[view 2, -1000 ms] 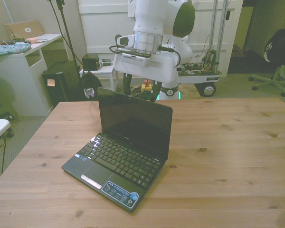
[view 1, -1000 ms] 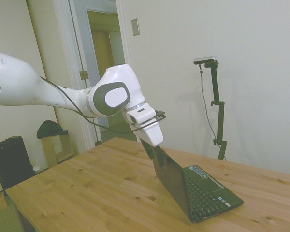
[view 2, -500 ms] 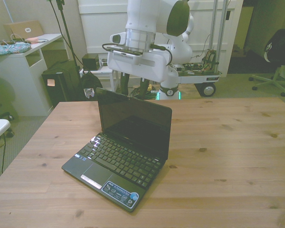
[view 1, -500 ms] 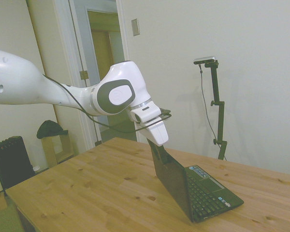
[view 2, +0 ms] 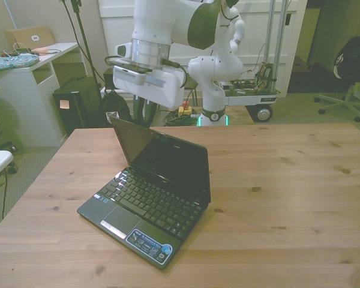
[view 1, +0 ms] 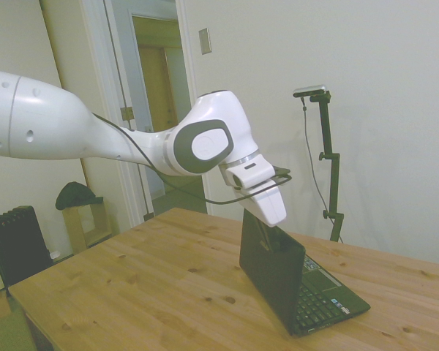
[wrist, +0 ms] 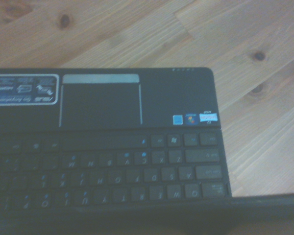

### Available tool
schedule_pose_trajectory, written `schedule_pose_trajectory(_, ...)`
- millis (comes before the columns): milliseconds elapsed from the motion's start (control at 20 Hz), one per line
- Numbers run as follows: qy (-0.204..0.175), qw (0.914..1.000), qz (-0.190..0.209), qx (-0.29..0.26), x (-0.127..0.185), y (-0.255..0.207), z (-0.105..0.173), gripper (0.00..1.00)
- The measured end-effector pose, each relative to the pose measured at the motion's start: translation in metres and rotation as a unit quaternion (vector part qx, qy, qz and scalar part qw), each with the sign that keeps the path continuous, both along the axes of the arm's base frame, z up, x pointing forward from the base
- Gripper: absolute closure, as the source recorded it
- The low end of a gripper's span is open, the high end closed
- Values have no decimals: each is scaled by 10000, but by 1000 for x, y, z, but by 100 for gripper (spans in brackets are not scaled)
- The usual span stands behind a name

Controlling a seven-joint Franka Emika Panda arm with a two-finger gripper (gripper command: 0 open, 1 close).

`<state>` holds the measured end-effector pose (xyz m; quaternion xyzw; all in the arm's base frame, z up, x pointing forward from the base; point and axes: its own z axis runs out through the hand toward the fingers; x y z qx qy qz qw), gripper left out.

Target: Close the laptop

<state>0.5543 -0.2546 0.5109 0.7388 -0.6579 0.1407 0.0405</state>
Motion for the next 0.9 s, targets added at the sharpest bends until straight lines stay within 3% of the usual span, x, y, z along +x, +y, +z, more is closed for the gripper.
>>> schedule_pose_trajectory(500,102,9997,-210,-35,30,-81,-42,100)
schedule_pose_trajectory(900,154,9998,57,-68,106,-72,-69,100)
